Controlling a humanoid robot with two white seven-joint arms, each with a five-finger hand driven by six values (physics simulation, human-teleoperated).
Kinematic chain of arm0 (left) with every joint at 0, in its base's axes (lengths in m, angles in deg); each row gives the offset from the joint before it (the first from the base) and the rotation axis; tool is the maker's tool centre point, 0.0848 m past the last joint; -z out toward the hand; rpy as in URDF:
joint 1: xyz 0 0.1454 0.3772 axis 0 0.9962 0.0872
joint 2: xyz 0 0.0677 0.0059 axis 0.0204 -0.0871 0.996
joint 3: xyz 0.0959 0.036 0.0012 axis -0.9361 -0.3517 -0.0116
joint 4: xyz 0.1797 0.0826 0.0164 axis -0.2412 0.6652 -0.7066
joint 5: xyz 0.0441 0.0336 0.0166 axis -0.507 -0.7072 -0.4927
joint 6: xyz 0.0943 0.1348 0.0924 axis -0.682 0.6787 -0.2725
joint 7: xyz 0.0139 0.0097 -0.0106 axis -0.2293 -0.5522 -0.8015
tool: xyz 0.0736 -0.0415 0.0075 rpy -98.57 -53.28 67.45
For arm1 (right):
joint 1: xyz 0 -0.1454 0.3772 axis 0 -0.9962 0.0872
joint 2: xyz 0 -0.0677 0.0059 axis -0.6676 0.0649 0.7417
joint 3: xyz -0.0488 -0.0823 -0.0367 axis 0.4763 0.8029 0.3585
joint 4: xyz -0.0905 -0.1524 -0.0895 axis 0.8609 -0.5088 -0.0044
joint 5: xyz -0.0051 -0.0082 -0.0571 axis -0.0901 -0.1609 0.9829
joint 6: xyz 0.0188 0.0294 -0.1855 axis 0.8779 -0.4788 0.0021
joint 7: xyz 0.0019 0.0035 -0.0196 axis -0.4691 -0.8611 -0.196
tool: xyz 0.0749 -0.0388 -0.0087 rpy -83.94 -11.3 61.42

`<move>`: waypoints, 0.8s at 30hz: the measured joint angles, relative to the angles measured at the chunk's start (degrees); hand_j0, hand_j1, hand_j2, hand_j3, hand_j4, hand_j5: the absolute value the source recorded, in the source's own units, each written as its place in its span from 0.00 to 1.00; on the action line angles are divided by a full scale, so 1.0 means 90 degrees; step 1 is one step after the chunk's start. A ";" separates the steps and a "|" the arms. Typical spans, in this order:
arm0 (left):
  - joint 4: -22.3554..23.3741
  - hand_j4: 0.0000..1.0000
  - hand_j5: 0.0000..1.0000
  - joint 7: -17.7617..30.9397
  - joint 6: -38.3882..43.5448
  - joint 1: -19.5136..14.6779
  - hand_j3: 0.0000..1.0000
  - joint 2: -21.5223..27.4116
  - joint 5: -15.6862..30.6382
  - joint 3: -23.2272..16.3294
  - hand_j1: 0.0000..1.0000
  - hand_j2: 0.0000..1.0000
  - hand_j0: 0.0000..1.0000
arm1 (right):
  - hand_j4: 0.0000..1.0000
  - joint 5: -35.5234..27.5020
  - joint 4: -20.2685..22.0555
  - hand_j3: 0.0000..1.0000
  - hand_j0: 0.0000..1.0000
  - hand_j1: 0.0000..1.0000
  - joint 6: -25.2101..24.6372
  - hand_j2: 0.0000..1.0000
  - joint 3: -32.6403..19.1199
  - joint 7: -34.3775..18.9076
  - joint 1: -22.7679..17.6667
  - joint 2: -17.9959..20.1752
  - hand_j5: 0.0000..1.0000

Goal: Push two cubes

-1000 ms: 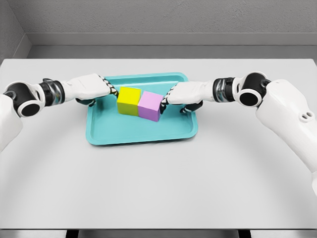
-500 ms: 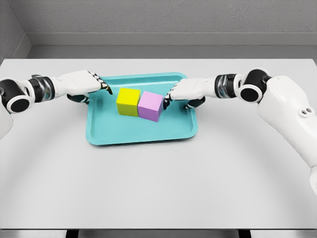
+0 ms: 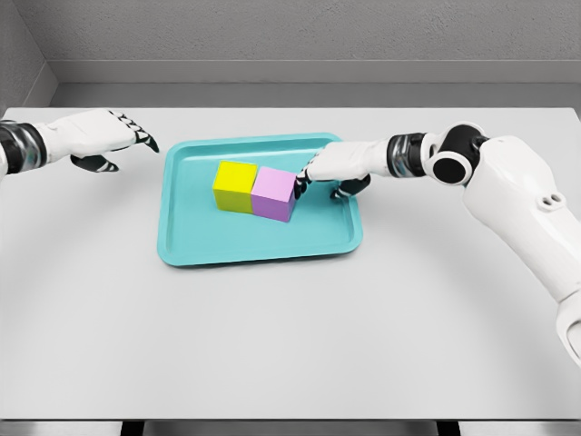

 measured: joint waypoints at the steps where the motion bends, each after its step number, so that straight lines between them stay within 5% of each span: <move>1: 0.0000 0.77 0.77 0.0000 0.0000 0.0000 0.77 0.0003 0.0000 0.0002 0.77 0.77 0.77 | 0.68 0.0003 -0.0020 0.68 0.68 0.68 0.0002 0.68 0.0001 0.0000 0.0019 -0.0011 0.68; 20: 0.0019 0.77 0.77 0.0001 0.0000 -0.0010 0.77 0.0011 0.0003 0.0037 0.77 0.77 0.77 | 0.67 0.0017 -0.0222 0.67 0.67 0.67 0.0006 0.67 0.0001 0.0000 0.0107 -0.0095 0.67; 24: 0.0046 1.00 1.00 -0.0017 -0.0001 0.0010 1.00 0.0012 0.0005 0.0057 1.00 1.00 1.00 | 0.69 -0.0001 0.0036 0.69 0.69 0.69 0.0008 0.69 -0.0047 0.0000 0.0117 0.0043 0.69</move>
